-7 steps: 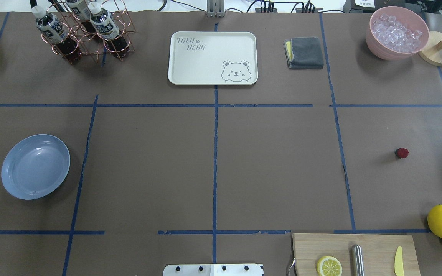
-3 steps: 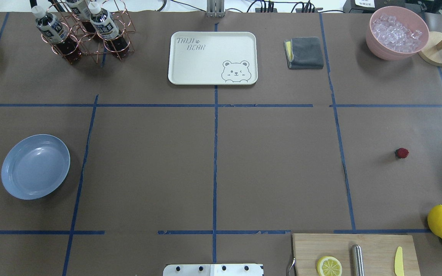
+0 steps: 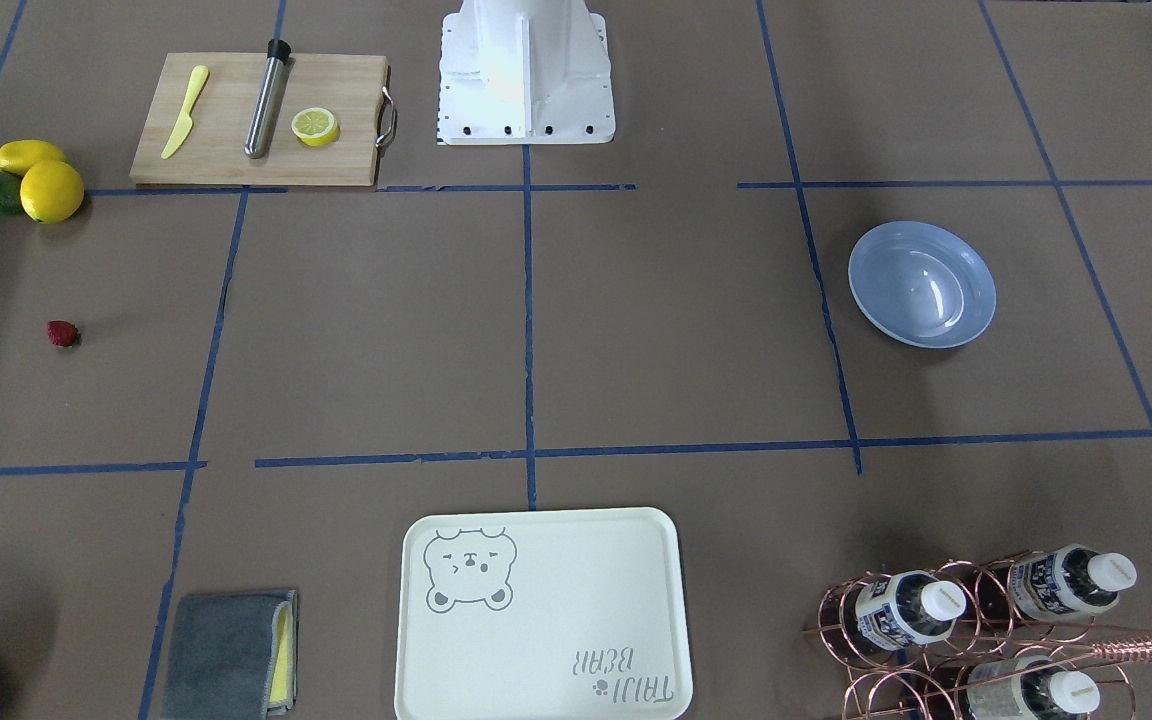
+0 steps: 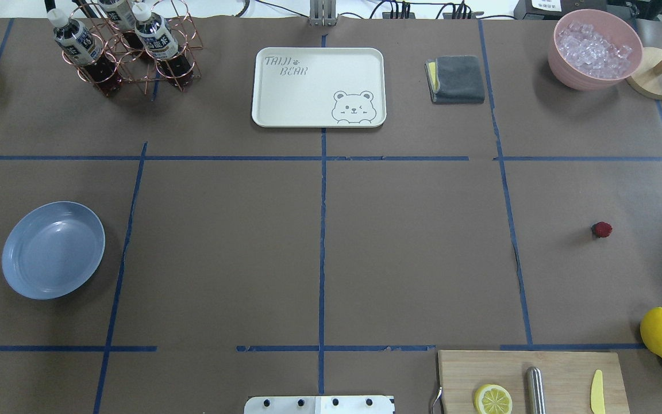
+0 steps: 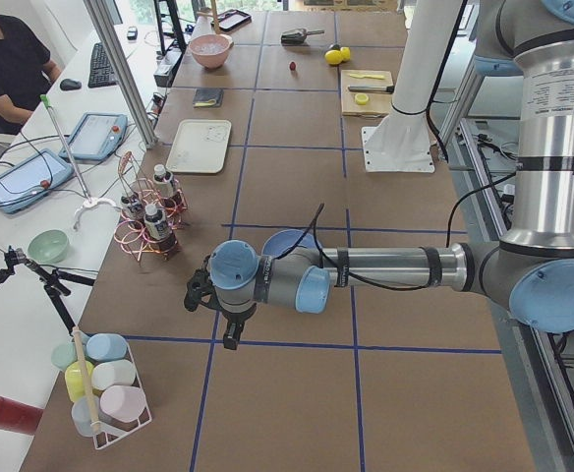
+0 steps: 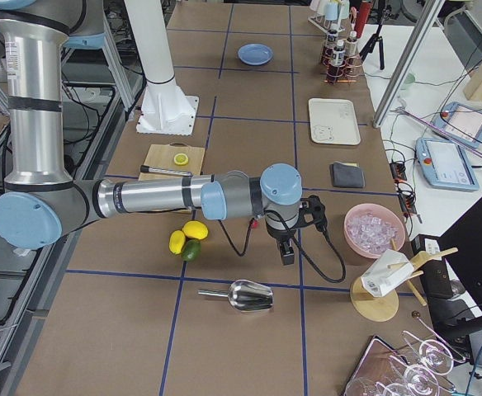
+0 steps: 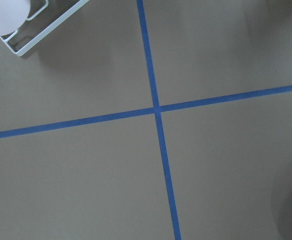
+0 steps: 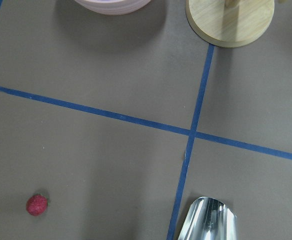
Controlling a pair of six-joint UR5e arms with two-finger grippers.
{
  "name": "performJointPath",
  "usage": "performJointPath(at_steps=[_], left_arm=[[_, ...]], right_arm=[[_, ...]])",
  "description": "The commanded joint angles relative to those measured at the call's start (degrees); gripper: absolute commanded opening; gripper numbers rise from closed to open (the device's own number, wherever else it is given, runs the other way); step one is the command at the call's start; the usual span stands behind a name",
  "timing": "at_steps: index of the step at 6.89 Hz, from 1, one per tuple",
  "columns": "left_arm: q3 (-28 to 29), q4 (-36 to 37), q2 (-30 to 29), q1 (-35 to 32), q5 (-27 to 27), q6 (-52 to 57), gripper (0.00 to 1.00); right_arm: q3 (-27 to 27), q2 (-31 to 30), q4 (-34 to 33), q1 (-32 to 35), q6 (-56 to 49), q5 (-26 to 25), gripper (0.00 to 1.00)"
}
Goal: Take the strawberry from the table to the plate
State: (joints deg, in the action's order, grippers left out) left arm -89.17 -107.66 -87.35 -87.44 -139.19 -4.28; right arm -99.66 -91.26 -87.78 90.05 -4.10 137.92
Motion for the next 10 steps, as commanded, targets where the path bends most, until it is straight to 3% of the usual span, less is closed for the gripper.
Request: performJointPath(at_steps=[1,2,3,5,8,10], left_arm=[[0.5,-22.6,5.1,8.6,2.3,-23.0,1.00],[0.5,-32.2,7.4,13.0,2.7,-36.5,1.00],[0.5,-36.8,9.0,17.2,5.2,-42.5,1.00],[0.2,-40.1,9.1,28.4,15.1,-50.0,1.00],[-2.5,-40.3,8.9,35.6,17.4,-56.0,0.99],[-2.4,-40.2,8.9,39.4,21.3,-58.1,0.89]], right_arm=[[0.2,1.5,0.1,-1.4,8.4,1.6,1.00],[0.3,1.5,0.2,-1.5,8.5,3.9,1.00],[0.3,1.5,0.2,-1.5,8.6,4.0,1.00],[0.1,1.5,0.1,-1.7,8.7,4.1,1.00],[0.2,1.5,0.1,-1.7,9.2,4.2,1.00],[0.6,1.5,0.1,-1.7,9.2,4.2,1.00]])
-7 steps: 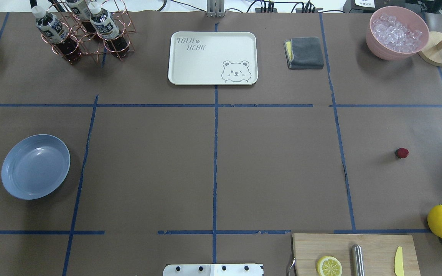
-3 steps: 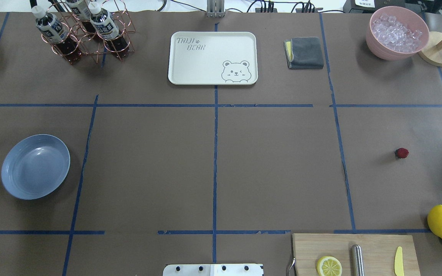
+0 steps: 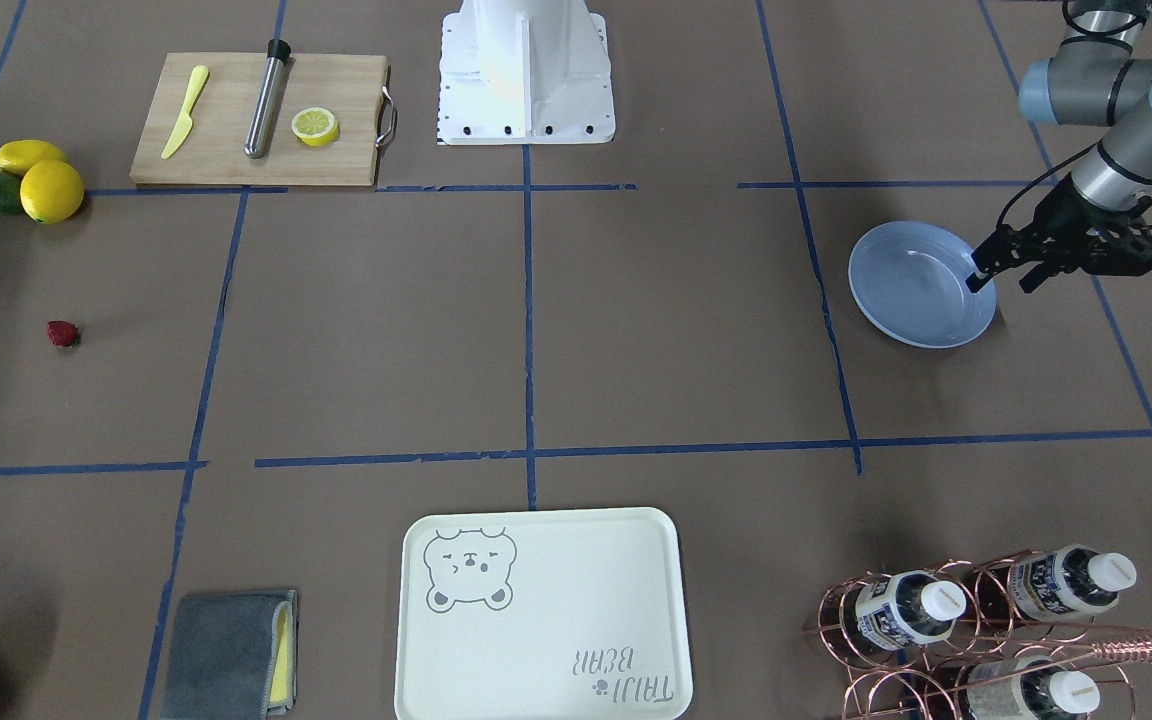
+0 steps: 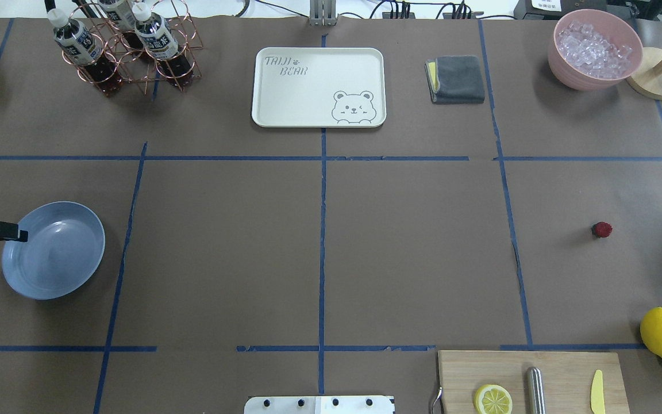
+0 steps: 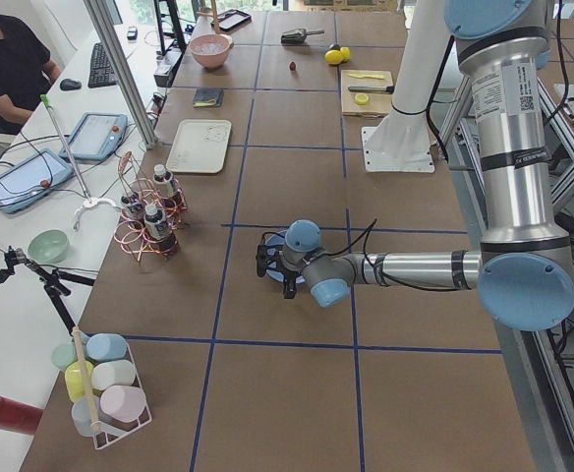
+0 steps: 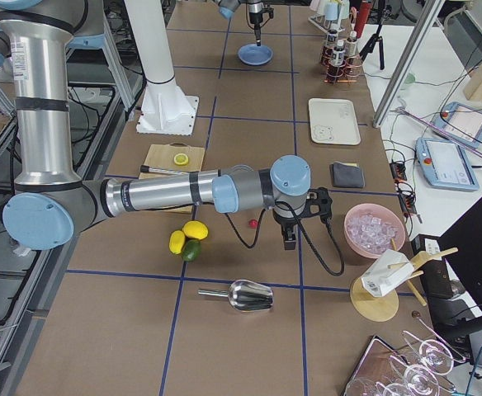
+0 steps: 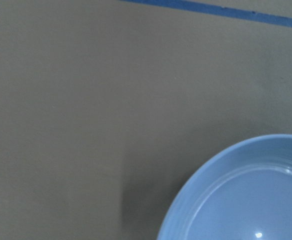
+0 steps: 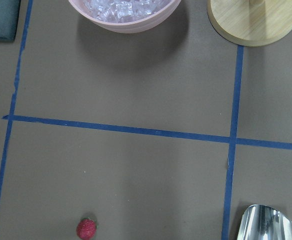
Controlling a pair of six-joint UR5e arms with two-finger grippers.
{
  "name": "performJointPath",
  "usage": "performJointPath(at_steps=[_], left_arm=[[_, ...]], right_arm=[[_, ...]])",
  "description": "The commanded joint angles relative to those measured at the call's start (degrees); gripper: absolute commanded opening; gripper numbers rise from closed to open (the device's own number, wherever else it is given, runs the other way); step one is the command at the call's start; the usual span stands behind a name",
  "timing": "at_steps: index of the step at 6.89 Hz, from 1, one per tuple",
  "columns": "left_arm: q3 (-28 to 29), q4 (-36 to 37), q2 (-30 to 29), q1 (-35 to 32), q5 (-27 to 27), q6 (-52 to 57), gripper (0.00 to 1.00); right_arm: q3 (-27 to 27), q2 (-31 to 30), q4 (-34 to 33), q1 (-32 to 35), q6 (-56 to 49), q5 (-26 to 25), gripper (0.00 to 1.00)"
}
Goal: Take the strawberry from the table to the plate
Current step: 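Lower the left gripper to the rim of the light blue plate and grasp it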
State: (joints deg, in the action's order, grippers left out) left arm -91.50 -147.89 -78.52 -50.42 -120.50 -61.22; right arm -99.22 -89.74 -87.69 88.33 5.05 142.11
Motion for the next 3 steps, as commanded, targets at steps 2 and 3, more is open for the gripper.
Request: performJointPath(at_steps=[2,3], left_arm=[[-0.1,0.1,0.4,2.5,2.7,-1.1,0.67],[-0.1,0.1,0.6,2.3,2.7,-0.6,0.49]], right_arm=[[0.1,0.0,0.0,0.0,0.5,0.0,1.00],[-0.3,0.0,0.0,0.0,0.9,0.0,1.00]])
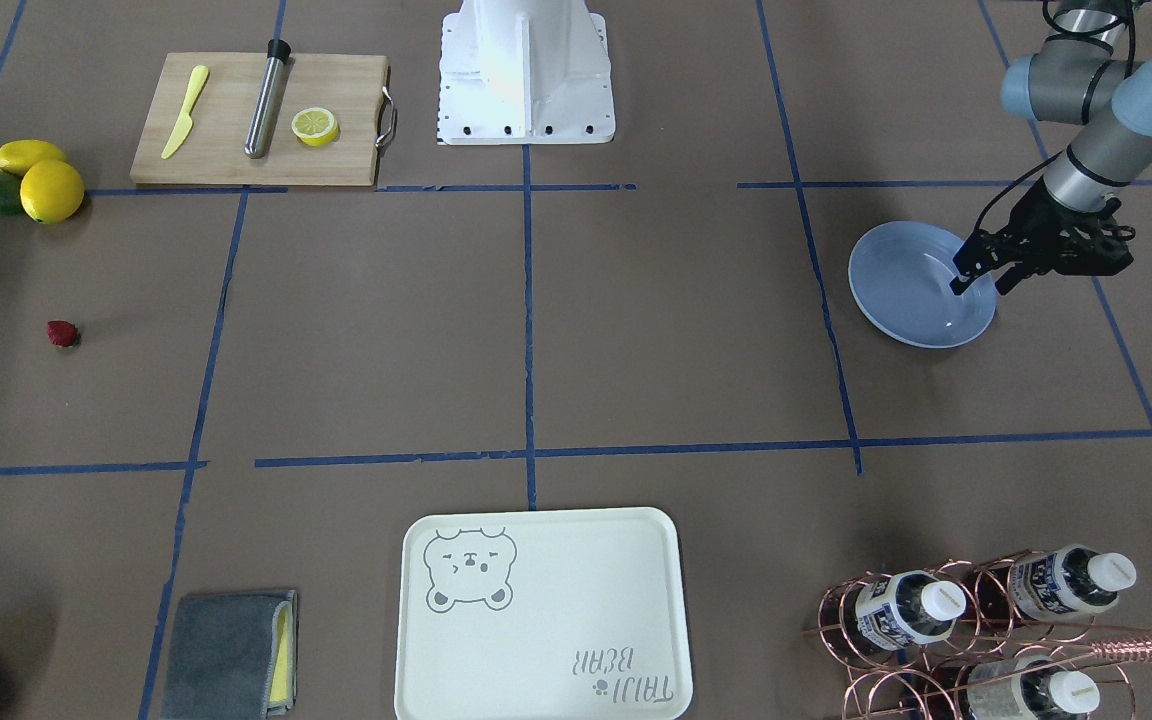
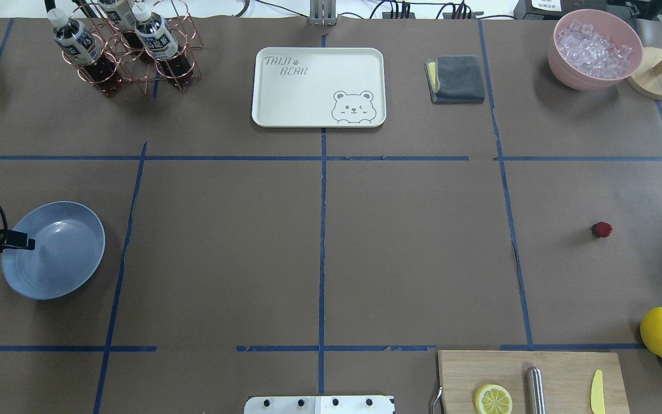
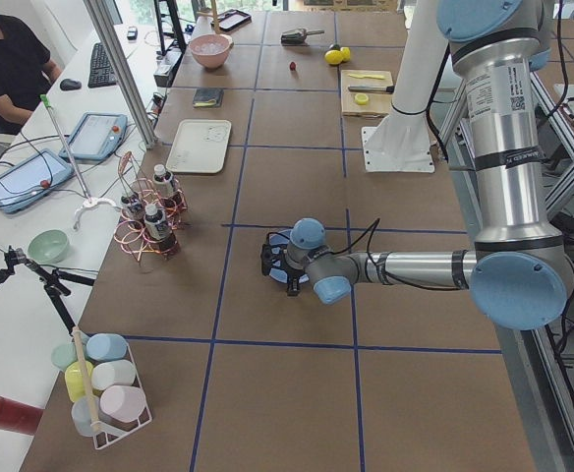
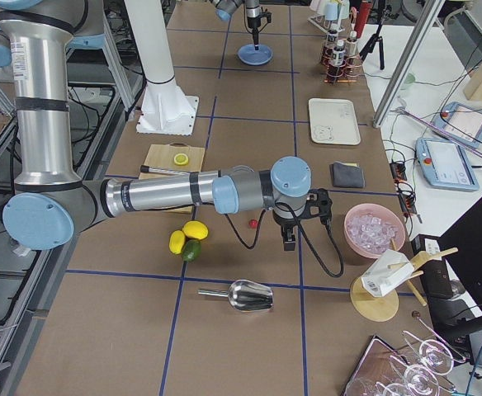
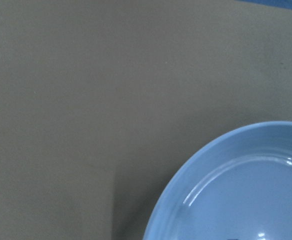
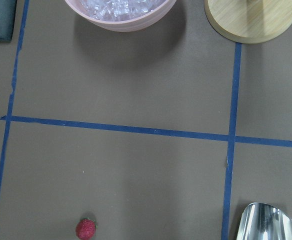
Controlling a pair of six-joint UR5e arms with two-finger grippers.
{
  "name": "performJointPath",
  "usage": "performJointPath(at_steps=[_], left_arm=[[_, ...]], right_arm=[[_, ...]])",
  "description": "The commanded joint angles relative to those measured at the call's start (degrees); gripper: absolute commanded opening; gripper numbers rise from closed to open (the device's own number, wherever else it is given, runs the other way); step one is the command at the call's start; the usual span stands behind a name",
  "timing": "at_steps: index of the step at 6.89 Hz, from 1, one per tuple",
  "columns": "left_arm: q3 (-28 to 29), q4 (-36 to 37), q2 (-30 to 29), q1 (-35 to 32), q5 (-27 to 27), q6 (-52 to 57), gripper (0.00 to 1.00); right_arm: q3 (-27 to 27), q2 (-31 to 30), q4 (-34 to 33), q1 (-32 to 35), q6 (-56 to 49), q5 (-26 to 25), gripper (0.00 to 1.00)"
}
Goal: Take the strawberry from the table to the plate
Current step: 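Lower the left gripper to the rim of the light blue plate and grasp it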
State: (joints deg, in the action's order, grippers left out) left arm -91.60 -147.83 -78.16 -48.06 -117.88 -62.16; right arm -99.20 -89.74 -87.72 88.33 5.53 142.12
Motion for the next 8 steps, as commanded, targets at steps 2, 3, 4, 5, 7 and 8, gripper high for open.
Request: performJointPath(at_steps=[2,3,4,5,7,8], left_arm=[[-0.3,-0.1,1.1,-0.2,0.0,0.5,0.09],[-2.2,-0.1,2.2,-0.3,0.0,0.5,0.00],[-3.7,-0.1,3.1,-0.6,-0.3,0.5,0.00],[-6.4,0.2,4.1,-1.2,-2.1,0.5,0.00],[-9.8,0.9,4.2,-8.6,-10.5,0.5,0.00],[-10.0,6.4,-1.5,-9.1,-10.4,0.0,0.00]], right_arm=[[-0.3,0.0,0.0,0.0,0.5,0.0,1.00],[-0.3,0.0,0.0,0.0,0.5,0.0,1.00],[-0.3,0.0,0.0,0.0,0.6,0.0,1.00],[-0.3,0.0,0.0,0.0,0.5,0.0,1.00],[-0.5,0.1,0.2,0.0,1.2,0.0,1.00],[-1.0,0.2,0.3,-1.1,2.5,-0.1,1.00]])
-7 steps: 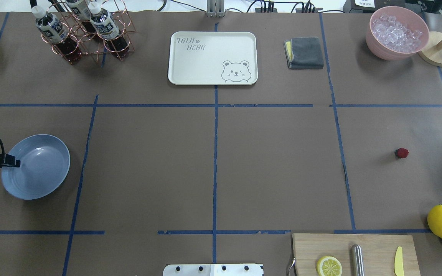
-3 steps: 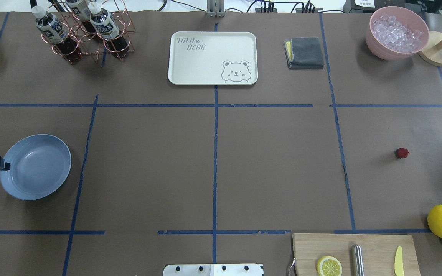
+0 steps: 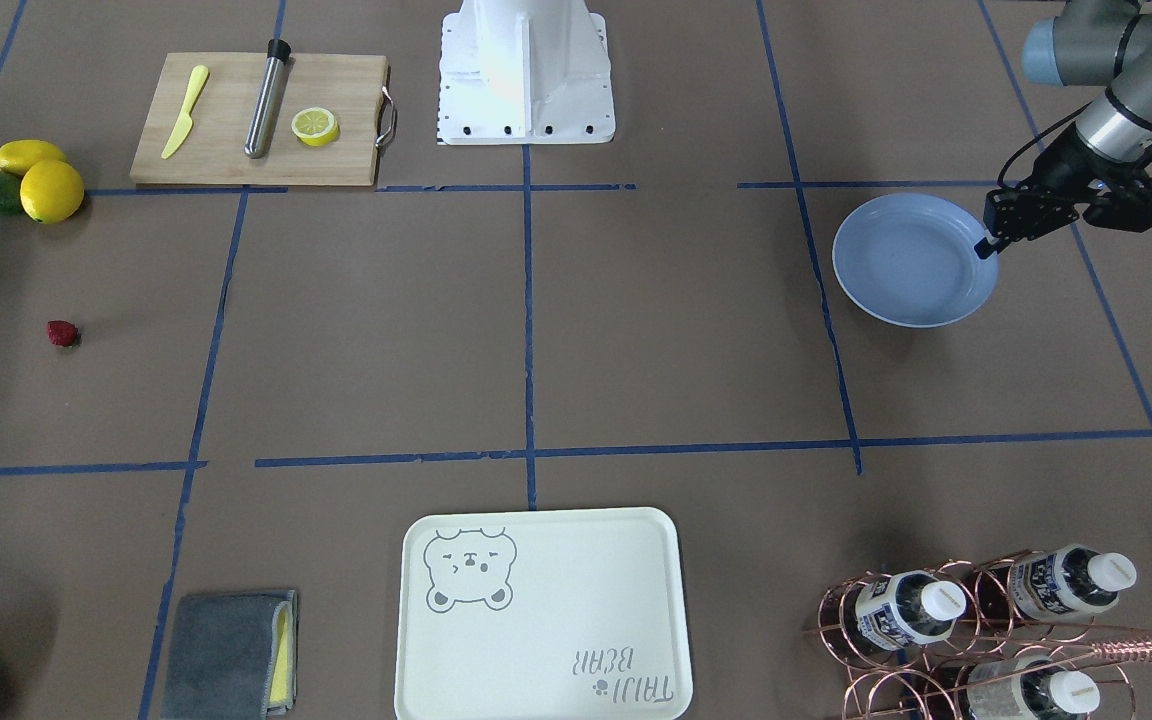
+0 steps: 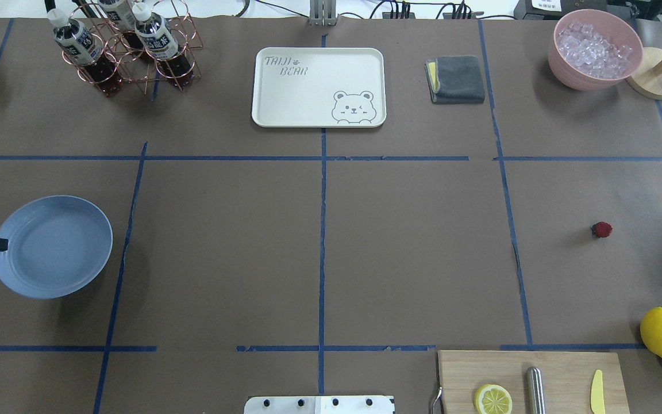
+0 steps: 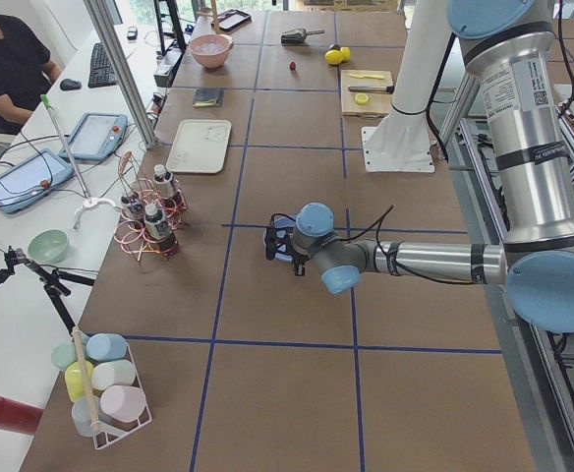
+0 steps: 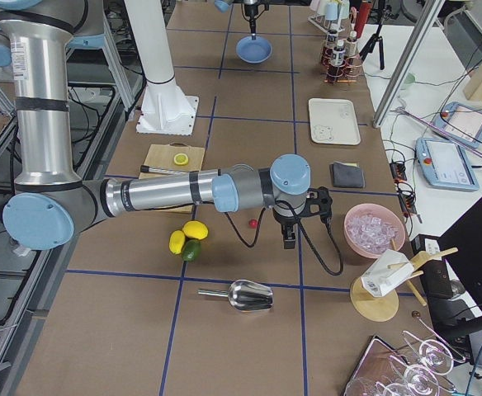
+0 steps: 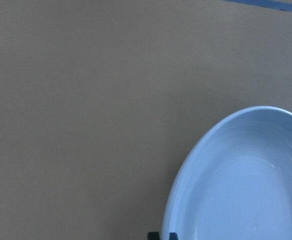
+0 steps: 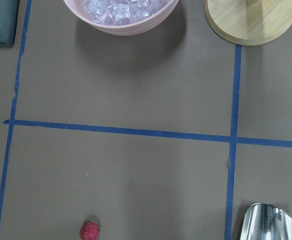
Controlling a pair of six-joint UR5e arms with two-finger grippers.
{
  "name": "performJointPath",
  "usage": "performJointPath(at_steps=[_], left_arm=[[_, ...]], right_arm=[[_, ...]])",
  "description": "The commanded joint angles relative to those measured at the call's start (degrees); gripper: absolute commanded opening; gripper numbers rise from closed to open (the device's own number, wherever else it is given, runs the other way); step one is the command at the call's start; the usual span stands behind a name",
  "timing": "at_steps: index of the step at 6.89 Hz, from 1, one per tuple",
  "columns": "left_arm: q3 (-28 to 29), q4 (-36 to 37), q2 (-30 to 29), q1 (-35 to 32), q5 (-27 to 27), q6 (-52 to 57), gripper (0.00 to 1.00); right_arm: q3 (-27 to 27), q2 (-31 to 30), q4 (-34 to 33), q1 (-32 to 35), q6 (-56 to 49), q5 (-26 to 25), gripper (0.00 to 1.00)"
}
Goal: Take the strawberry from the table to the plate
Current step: 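Lower the left gripper to the rim of the light blue plate and grasp it, then drag the blue plate with the left gripper toward the table center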
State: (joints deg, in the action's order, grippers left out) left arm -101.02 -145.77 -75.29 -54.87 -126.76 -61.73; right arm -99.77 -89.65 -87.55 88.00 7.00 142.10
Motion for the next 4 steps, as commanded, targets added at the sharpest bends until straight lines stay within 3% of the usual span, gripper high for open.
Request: performJointPath(at_steps=[1,2,4], left_arm=[[-0.5,13.4,-13.1,-2.4,-0.5,-0.7,0.00],[-0.8,21.7,-20.0,-2.1,3.4,-1.8,0.00],[-1.0,23.5,-27.2,3.4,4.6,-14.8,0.00]], right_arm=[[-1.5,0.3,0.1,-2.7,4.5,-0.3,1.00],[-3.1,1.0,0.1,-5.0,9.6,-1.0,1.00],[-4.8,1.1,0.1,-10.4,15.1,-4.4,1.00]])
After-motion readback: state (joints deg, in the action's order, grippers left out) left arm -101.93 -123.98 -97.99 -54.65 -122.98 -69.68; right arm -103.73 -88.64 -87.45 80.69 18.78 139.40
